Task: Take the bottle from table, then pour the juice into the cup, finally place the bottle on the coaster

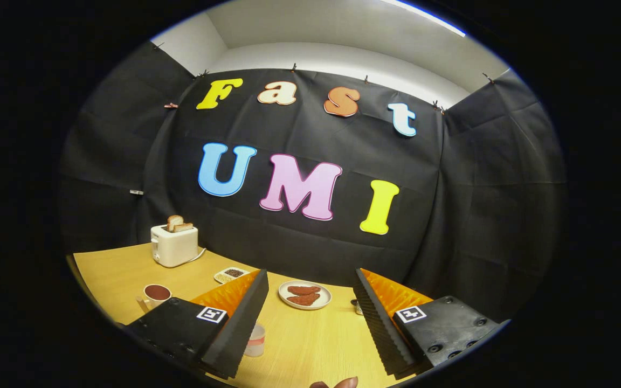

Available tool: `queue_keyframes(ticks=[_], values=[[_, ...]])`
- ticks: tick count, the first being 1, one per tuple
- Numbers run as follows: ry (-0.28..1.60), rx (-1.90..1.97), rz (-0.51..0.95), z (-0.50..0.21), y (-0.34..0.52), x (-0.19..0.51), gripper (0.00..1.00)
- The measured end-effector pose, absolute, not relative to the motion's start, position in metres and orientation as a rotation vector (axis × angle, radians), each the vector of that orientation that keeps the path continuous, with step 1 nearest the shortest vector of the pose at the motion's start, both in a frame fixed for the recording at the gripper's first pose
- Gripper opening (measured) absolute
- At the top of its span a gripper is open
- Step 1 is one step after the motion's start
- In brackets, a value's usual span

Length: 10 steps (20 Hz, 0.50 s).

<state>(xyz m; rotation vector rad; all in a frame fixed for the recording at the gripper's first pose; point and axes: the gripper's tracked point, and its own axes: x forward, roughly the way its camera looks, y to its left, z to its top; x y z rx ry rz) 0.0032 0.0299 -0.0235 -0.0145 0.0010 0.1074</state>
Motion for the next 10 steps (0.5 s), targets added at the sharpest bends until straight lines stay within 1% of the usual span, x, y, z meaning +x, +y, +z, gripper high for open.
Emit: queue_keyframes(ticks=[3, 10], values=[[0.011, 0.015, 0.174, -0.045, 0.051, 0.002, 0.98], [0.102, 0.099, 0.288, -0.133, 0.110, 0.000, 0.98]])
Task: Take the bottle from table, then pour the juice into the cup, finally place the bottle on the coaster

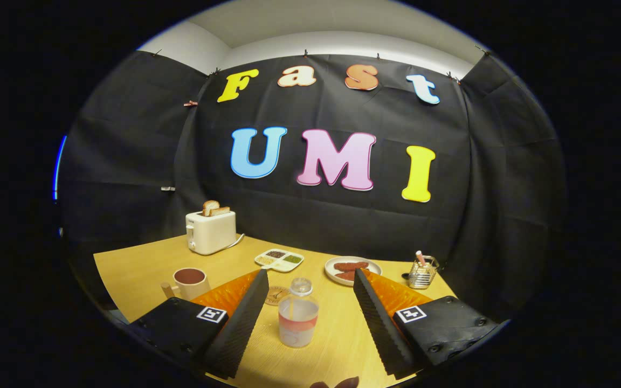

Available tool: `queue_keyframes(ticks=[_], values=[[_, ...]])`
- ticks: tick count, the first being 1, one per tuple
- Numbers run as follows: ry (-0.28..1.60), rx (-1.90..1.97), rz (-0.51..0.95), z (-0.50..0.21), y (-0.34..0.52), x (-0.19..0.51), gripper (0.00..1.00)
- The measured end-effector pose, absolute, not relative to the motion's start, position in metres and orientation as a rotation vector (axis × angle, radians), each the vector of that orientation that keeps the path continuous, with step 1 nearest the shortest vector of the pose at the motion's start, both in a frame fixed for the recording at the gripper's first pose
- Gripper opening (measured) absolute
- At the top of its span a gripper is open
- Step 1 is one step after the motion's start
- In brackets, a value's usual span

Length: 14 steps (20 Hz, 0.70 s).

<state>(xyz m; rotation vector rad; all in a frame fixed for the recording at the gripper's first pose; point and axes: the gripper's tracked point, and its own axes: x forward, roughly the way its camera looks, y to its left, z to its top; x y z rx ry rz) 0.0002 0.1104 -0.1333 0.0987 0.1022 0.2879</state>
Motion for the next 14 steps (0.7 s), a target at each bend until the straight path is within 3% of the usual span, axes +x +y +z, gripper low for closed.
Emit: queue_keyframes(ticks=[14], values=[[0.210, 0.163, 0.231, -0.254, 0.139, 0.055, 0.98]])
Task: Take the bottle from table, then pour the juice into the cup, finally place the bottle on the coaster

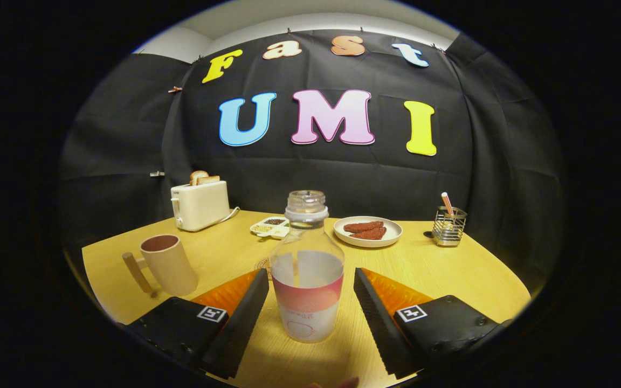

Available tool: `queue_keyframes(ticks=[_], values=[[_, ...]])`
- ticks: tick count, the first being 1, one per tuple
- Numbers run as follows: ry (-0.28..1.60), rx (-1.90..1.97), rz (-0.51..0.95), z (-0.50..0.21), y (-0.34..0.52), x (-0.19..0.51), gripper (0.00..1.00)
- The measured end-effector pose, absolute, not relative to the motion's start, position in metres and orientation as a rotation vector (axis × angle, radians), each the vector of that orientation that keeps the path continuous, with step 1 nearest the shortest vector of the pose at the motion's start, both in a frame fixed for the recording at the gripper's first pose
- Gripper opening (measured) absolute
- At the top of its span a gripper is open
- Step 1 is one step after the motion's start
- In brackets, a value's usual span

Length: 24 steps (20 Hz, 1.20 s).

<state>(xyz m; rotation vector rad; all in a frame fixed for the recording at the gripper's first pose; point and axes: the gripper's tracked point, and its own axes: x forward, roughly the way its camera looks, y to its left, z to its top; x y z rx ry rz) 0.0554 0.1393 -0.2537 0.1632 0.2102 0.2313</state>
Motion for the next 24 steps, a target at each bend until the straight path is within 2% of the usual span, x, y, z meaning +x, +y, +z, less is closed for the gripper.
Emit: queue_keyframes(ticks=[4, 6, 7, 9, 17, 24], values=[[0.203, 0.161, 0.186, -0.262, 0.144, 0.066, 0.98], [0.218, 0.166, 0.159, -0.269, 0.147, 0.071, 0.92], [0.228, 0.171, 0.147, -0.272, 0.147, 0.076, 0.81], [0.265, 0.153, 0.104, -0.274, 0.143, 0.079, 0.76], [0.229, -0.105, -0.016, -0.202, 0.123, 0.075, 0.71], [0.260, -0.373, 0.052, -0.171, 0.155, 0.067, 0.70]])
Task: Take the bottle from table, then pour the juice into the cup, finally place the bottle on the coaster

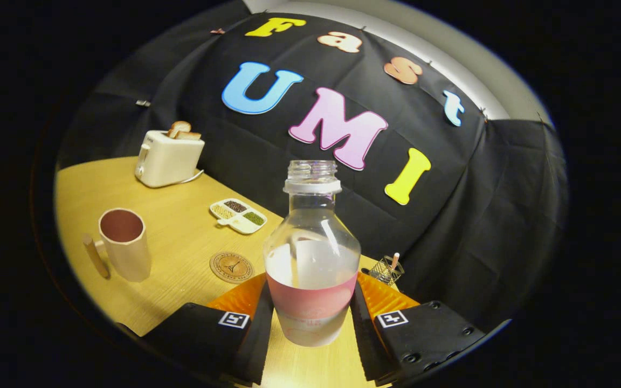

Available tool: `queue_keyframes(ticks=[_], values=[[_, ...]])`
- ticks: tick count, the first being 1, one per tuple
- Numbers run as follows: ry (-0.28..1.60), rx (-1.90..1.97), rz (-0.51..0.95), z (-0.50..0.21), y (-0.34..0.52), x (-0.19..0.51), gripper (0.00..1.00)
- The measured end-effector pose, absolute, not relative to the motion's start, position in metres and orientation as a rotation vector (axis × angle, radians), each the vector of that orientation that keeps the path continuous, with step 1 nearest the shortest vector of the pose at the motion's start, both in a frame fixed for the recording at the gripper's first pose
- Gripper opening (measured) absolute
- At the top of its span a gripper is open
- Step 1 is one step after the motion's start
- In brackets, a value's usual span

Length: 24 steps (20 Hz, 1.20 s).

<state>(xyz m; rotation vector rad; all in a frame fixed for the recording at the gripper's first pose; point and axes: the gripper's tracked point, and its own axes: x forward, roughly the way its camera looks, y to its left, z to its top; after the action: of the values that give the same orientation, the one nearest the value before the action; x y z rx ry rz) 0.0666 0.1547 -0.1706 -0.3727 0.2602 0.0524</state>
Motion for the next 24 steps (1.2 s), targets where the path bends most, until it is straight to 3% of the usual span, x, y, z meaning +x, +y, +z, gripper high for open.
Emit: queue_keyframes(ticks=[8, 24], values=[[0.254, -0.626, 0.008, -0.169, 0.194, 0.067, 0.70], [0.272, -1.144, 0.167, -0.199, 0.256, 0.064, 0.70]])
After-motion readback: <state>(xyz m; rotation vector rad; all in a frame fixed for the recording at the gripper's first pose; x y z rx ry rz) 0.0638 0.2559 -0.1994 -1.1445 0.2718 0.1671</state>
